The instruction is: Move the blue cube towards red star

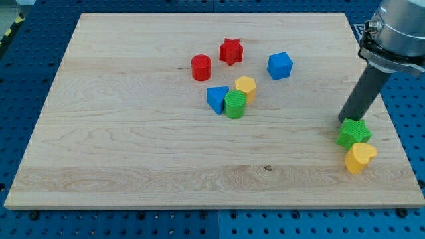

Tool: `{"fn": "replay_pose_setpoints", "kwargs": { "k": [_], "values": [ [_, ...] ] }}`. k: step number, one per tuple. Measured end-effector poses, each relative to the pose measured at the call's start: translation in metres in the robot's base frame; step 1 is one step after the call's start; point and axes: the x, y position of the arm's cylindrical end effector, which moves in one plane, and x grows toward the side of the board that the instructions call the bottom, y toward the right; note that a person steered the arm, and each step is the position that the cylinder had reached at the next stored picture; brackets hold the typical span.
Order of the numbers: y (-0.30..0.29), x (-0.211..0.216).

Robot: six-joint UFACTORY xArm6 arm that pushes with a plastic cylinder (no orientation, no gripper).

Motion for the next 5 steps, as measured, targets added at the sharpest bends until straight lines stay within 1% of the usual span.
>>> {"fn": "replay_pose_setpoints", "kwargs": {
  "k": [1, 2, 3, 4, 5],
  "values": [
    [-0.037, -0.051],
    [-0.043, -0.068],
    [-0.043, -0.068],
    [-0.060, -0.076],
    [-0.088, -0.101]
  ]
}}
